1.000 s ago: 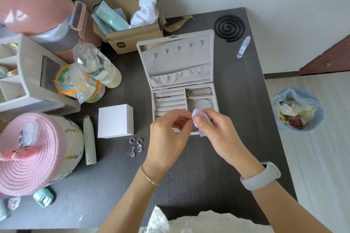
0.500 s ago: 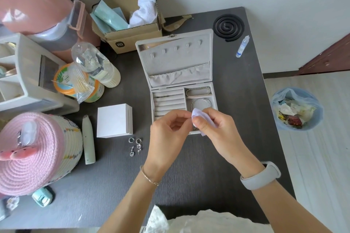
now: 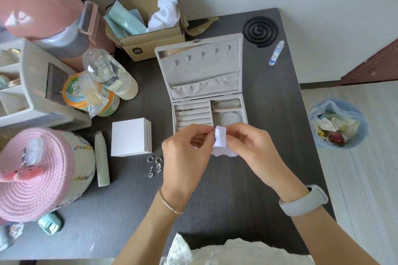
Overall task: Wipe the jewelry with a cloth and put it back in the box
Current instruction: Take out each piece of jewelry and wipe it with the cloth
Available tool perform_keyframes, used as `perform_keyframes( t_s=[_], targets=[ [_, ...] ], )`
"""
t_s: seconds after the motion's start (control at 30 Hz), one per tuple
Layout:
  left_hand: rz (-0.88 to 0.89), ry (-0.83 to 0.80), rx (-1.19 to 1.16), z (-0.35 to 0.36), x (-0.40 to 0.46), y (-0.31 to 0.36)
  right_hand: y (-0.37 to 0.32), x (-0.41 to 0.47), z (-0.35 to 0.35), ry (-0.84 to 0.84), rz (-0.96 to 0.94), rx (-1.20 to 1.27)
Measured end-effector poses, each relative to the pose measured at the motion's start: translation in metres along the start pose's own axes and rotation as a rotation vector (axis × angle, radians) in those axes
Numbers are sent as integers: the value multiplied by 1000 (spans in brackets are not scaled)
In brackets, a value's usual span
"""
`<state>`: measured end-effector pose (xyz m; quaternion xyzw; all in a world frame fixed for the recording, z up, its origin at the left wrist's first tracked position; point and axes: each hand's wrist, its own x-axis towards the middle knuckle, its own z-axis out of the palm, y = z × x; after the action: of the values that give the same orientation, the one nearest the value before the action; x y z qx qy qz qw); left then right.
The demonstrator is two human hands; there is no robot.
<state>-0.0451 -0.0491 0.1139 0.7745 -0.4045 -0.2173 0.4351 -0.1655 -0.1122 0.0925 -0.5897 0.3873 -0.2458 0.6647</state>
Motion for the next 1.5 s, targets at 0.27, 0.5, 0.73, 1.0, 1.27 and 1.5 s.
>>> perform_keyframes(
  t_s=[0.27, 0.5, 0.73, 1.0, 1.27, 1.5],
  targets=[
    [-127, -83, -66, -5, 0, 1, 0, -2, 7, 63, -125, -264],
    [-207, -182, -191, -7, 2, 5, 3, -4, 9, 8, -49, -92],
    [-575, -144, -575, -1, -1, 6, 10, -5, 16, 22, -17, -18],
    [-192, -196, -263, -5, -1, 2, 12, -4, 17, 124, -60, -24],
    [-272, -82, -159, -7, -17, -37, 30, 7, 3, 415, 15, 35],
    [-512, 64, 347, -23, -40, -151, 40, 3, 5, 366, 103, -43]
  ],
)
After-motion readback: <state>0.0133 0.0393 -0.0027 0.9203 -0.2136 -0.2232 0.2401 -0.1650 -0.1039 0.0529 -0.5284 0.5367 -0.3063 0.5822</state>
